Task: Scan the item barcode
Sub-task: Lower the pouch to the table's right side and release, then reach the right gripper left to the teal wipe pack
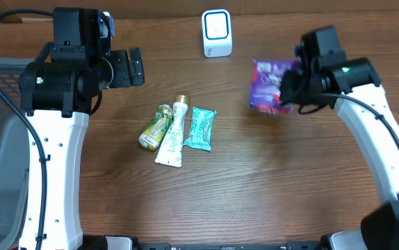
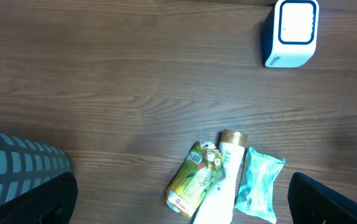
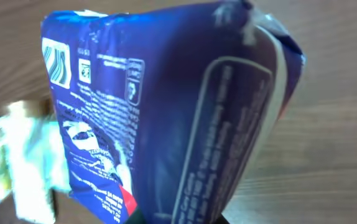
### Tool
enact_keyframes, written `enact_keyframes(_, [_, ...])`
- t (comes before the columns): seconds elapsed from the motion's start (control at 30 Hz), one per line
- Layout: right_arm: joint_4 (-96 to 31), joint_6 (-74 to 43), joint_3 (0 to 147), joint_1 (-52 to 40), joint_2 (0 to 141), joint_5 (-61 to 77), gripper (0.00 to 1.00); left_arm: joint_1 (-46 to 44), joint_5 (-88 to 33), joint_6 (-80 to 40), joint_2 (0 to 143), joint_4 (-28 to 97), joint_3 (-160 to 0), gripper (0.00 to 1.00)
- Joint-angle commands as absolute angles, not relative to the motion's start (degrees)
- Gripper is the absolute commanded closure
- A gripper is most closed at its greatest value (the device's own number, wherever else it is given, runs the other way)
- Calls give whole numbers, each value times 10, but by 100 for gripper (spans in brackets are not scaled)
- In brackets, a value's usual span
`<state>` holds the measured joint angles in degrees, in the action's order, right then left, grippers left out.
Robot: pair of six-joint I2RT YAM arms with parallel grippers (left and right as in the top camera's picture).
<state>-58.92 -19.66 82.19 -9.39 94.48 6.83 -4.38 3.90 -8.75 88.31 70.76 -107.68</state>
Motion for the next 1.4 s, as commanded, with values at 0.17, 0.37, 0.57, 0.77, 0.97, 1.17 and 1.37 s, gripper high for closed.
enact_keyframes(0.17, [-467,-271,648,82,935,167,96,-41,45,-77,888,707,-1084,0])
enact_keyframes(0.37, [-401,-293,581,187,935,146,96,-41,45,-77,888,707,-1084,0])
enact_keyframes(0.57, [-421,-324,571,229,932,109,69,-41,45,-77,888,707,-1084,0])
enact_keyframes(0.77, [-499,-298,614,238,896,116,14,-41,45,-77,888,707,-1084,0])
enact_keyframes(0.97, [-585,-245,688,200,811,145,0,-41,45,-77,888,707,-1084,1])
enact_keyframes(1.17, [-529,-220,686,97,792,257,0,-41,45,-77,888,707,-1084,0])
enact_keyframes(1.37, [-431,-238,686,-52,850,265,0,-41,45,-77,888,707,-1084,0])
